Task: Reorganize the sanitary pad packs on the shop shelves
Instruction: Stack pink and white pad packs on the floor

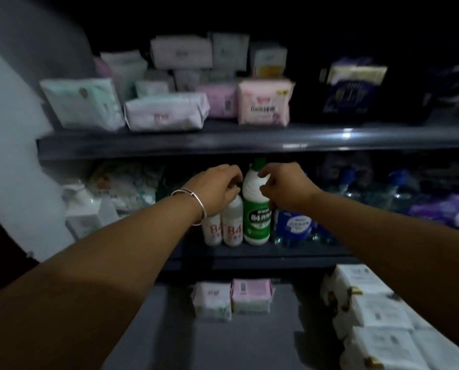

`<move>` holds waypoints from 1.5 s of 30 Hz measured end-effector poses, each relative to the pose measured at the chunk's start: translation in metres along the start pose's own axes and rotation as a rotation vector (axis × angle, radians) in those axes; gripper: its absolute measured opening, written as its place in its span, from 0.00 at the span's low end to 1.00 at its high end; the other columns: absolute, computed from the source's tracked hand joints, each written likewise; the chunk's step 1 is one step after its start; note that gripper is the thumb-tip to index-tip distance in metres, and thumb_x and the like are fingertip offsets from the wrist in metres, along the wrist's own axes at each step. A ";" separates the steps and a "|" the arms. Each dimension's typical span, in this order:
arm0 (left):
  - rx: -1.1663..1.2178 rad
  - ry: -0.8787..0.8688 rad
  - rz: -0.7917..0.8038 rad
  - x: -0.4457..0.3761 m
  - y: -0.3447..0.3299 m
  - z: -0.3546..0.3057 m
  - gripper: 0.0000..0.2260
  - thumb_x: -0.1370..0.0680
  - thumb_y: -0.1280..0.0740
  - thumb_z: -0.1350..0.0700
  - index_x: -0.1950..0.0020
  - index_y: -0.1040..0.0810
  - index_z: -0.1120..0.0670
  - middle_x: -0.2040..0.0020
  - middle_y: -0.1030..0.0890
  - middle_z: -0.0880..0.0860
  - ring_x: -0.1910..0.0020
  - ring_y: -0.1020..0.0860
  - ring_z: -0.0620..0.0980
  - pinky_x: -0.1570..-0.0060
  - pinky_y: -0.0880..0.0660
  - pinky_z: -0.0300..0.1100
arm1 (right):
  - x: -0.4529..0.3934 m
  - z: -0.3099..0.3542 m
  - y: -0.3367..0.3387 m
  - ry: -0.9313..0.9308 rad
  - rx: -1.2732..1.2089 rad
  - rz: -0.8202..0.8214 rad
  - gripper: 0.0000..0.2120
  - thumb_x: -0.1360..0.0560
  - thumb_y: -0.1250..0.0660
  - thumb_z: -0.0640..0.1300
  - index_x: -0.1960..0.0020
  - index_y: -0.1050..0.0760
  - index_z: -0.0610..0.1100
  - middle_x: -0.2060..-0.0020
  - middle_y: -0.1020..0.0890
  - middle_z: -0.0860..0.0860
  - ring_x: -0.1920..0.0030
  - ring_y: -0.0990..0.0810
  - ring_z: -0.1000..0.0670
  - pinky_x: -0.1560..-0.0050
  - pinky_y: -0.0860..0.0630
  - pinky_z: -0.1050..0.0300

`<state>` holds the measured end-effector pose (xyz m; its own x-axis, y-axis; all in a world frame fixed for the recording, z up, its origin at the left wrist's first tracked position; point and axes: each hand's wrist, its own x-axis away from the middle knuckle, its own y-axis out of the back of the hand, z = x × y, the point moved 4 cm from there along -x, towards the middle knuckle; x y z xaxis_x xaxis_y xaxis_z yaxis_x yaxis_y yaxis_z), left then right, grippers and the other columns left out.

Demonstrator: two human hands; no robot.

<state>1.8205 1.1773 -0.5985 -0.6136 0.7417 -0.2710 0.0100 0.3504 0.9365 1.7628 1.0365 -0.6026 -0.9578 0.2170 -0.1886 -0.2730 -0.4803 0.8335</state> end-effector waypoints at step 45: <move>-0.143 0.392 0.237 -0.169 0.126 0.126 0.23 0.21 0.43 0.42 0.30 0.31 0.52 0.30 0.30 0.51 0.33 0.30 0.53 0.35 0.37 0.44 | -0.237 0.071 0.063 0.050 0.695 0.221 0.32 0.27 0.32 0.45 0.28 0.43 0.42 0.36 0.29 0.43 0.38 0.27 0.43 0.41 0.28 0.53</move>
<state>2.0246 1.1681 -0.4630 -0.8591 0.5108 0.0321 0.0934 0.0948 0.9911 1.9791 1.0154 -0.4681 -0.9914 0.1299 0.0122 0.0312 0.1455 0.9889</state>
